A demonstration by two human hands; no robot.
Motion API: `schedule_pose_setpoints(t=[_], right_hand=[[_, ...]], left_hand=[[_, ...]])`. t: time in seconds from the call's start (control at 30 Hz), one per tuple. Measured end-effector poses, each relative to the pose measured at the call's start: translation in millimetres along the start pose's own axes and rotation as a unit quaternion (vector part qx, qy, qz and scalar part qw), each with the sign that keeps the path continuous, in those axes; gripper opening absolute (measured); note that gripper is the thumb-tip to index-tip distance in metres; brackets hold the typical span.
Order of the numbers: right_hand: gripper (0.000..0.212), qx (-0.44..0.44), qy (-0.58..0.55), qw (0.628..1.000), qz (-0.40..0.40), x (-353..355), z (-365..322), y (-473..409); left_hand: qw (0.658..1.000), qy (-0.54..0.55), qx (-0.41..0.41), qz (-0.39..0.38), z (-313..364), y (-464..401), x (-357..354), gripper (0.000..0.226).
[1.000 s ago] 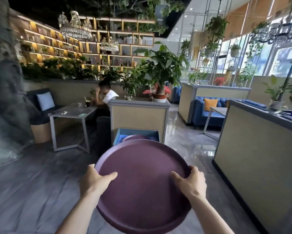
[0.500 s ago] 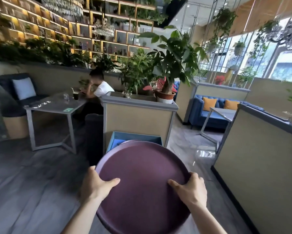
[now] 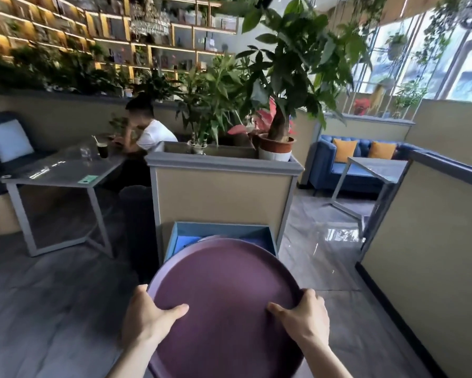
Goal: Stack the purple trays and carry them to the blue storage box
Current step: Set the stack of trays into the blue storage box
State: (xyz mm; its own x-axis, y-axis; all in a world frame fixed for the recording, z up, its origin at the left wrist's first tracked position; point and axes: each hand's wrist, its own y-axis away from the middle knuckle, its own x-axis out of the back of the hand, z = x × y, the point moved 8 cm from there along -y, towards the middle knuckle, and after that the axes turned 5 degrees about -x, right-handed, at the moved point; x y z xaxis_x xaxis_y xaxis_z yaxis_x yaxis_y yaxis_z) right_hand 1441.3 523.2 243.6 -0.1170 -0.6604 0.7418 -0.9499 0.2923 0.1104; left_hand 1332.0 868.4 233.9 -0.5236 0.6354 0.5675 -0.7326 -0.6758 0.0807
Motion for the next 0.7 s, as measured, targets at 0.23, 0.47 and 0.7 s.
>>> schedule_pose_setpoints(t=[0.23, 0.47, 0.7], right_hand=[[0.081, -0.015, 0.007, 0.999, -0.034, -76, -37, -140], [0.087, -0.016, 0.055, 0.996, -0.069, -134, -57, -244], [0.072, -0.04, 0.091, 0.988, -0.118, -192, -50, -298]], left_hand=[[0.999, -0.012, 0.045, -0.001, 11, -130, -77, 0.113], [0.993, -0.072, 0.095, -0.009, 5, -215, -139, 0.115], [0.983, -0.107, 0.145, -0.025, -34, -273, -185, 0.093]])
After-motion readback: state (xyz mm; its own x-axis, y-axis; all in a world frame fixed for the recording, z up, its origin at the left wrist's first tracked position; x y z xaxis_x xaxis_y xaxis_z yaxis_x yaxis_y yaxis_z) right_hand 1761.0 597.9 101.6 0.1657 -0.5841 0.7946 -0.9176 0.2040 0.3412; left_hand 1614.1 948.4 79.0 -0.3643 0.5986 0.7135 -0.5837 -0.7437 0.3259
